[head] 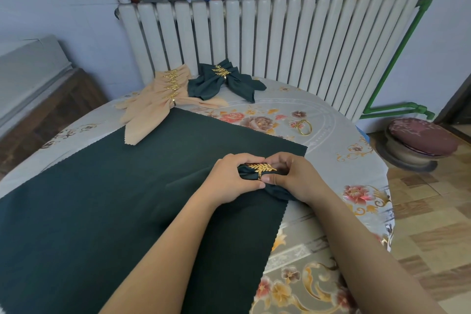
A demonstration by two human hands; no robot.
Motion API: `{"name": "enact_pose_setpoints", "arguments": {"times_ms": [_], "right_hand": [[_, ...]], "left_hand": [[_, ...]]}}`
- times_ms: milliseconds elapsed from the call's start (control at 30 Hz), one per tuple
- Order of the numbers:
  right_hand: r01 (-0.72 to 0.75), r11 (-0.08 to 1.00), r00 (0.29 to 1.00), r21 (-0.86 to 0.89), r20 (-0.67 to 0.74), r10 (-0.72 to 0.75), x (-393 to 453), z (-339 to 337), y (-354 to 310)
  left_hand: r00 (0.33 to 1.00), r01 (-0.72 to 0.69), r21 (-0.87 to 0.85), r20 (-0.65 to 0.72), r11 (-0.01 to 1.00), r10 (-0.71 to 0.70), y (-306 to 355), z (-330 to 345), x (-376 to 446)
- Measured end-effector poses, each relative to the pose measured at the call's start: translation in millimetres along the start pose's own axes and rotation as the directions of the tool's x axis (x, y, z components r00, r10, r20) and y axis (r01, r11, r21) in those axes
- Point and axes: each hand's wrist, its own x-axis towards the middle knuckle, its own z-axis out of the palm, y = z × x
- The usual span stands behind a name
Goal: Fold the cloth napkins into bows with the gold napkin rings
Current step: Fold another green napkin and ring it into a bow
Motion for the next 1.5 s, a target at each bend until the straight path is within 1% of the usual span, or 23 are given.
{"name": "enact_pose_setpoints", "arguments": {"times_ms": [100, 167, 233, 367, 467, 600, 700, 800, 867, 900, 967, 1034, 1100, 1167, 1234, 1334, 1400, 1500], "right_hand": [[-0.026, 0.999, 0.999, 0.027, -0.019, 0.027, 0, 3, 0], [-0.023, 1.000, 0.999, 0.018, -0.028, 0.023, 0, 4, 0], [-0.022, 1.000, 0.999, 0.017, -0.033, 0.023, 0, 4, 0], [-0.047, 0.997, 0.998, 0.058, -0.044, 0.050, 2, 3, -1], [-0.060, 0.994, 0.996, 0.090, -0.063, 0.066, 3, 2, 1], [-0.066, 0.995, 0.995, 0.075, -0.073, 0.072, 4, 2, 3], [-0.070, 0.995, 0.994, 0.069, -0.076, 0.075, 5, 3, 3], [-0.059, 0.998, 0.996, 0.027, -0.066, 0.061, 4, 3, 0], [-0.025, 0.994, 0.998, -0.102, -0.056, 0.019, 2, 3, -2], [0.010, 0.980, 0.998, -0.200, -0.056, -0.022, 0, 2, -2], [0.123, 0.920, 0.986, -0.372, -0.062, -0.156, -1, 2, -3], [0.231, 0.856, 0.957, -0.461, -0.049, -0.285, 1, 5, -6], [0.283, 0.817, 0.946, -0.502, 0.008, -0.323, 5, 14, -9], [0.324, 0.789, 0.938, -0.522, 0.072, -0.338, 7, 26, -10], [0.333, 0.777, 0.932, -0.535, 0.063, -0.356, 8, 32, -12], [0.333, 0.768, 0.922, -0.547, 0.016, -0.388, 7, 37, -15], [0.339, 0.782, 0.925, -0.524, 0.033, -0.379, 6, 40, -14], [0.337, 0.781, 0.928, -0.526, 0.048, -0.369, 6, 43, -12]], "left_hand": [[1.000, -0.021, -0.011, 0.012, 1.000, 0.021, 3, -1, -1], [1.000, -0.012, -0.049, 0.023, 0.999, 0.013, 2, 0, -2], [1.000, -0.008, -0.046, 0.025, 0.999, 0.009, 0, 0, 0], [0.999, -0.050, 0.050, 0.007, 0.998, 0.049, 1, -5, -1], [0.998, -0.053, 0.141, -0.012, 0.989, 0.055, -2, -10, -3], [0.995, -0.081, 0.335, -0.027, 0.939, 0.095, -5, -19, -6], [0.994, -0.077, 0.388, -0.045, 0.918, 0.103, -5, -20, -7], [0.998, -0.030, 0.360, -0.048, 0.933, 0.050, -5, -23, -10], [0.999, 0.035, 0.332, -0.021, 0.942, -0.029, -6, -27, -13], [0.997, 0.081, 0.316, -0.024, 0.945, -0.077, -6, -29, -15], [0.987, 0.160, 0.266, -0.074, 0.951, -0.145, -7, -36, -19], [0.982, 0.184, 0.305, -0.088, 0.934, -0.165, -8, -41, -22], [0.985, 0.173, 0.318, -0.082, 0.932, -0.154, -8, -37, -24], [0.981, 0.159, 0.253, -0.146, 0.954, -0.125, -7, -29, -29], [0.966, 0.171, 0.173, -0.225, 0.970, -0.130, -5, -24, -32], [0.941, 0.237, 0.036, -0.255, 0.971, -0.220, -3, -29, -34], [0.938, 0.263, 0.041, -0.245, 0.964, -0.246, -4, -33, -36], [0.935, 0.252, 0.091, -0.280, 0.963, -0.219, -8, -32, -42]]}}
